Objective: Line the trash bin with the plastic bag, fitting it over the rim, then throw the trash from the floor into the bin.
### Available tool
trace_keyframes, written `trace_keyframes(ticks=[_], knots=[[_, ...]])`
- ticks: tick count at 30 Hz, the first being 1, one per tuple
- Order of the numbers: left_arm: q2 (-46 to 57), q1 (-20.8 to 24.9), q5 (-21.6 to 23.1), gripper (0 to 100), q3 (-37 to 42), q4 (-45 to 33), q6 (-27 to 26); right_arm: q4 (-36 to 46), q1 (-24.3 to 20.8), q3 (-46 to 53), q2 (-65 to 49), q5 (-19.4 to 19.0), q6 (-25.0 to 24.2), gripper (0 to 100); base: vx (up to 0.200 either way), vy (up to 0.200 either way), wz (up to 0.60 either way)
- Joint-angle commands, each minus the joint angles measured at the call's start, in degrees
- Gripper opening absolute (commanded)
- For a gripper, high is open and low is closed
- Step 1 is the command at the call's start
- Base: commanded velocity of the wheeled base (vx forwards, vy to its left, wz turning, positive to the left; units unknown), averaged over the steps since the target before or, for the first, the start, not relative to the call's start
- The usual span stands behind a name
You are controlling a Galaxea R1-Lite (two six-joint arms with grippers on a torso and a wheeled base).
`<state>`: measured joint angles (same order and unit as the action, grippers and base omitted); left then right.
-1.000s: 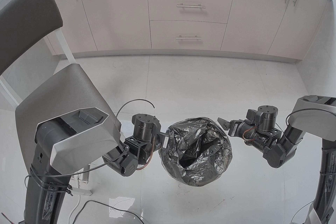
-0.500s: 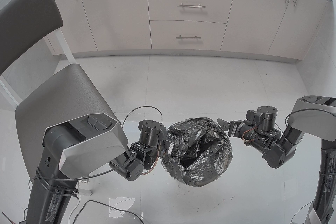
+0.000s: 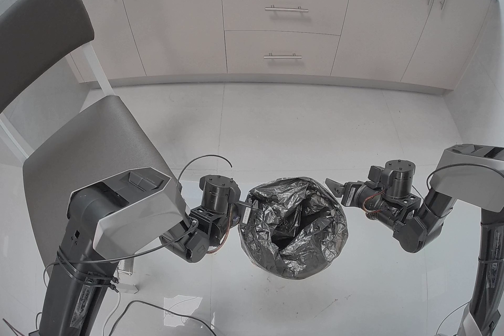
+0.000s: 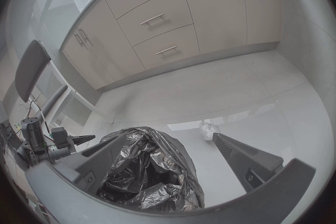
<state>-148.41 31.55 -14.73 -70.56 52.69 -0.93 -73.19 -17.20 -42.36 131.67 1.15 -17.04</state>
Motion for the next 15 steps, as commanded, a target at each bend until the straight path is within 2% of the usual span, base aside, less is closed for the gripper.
trace_keyframes(ticks=[1,15], knots=[[-0.65,-0.61,-0.13,100,-0.1,0.13,-0.13,-0.02,-0.03,0.09,0.08,0.0,-0.01,100,0.0,0.0,0.0],[-3.2,-1.84,-0.22,100,-0.9,0.4,-2.06,-0.02,-0.03,0.0,0.6,0.0,0.08,100,0.0,0.0,0.0]])
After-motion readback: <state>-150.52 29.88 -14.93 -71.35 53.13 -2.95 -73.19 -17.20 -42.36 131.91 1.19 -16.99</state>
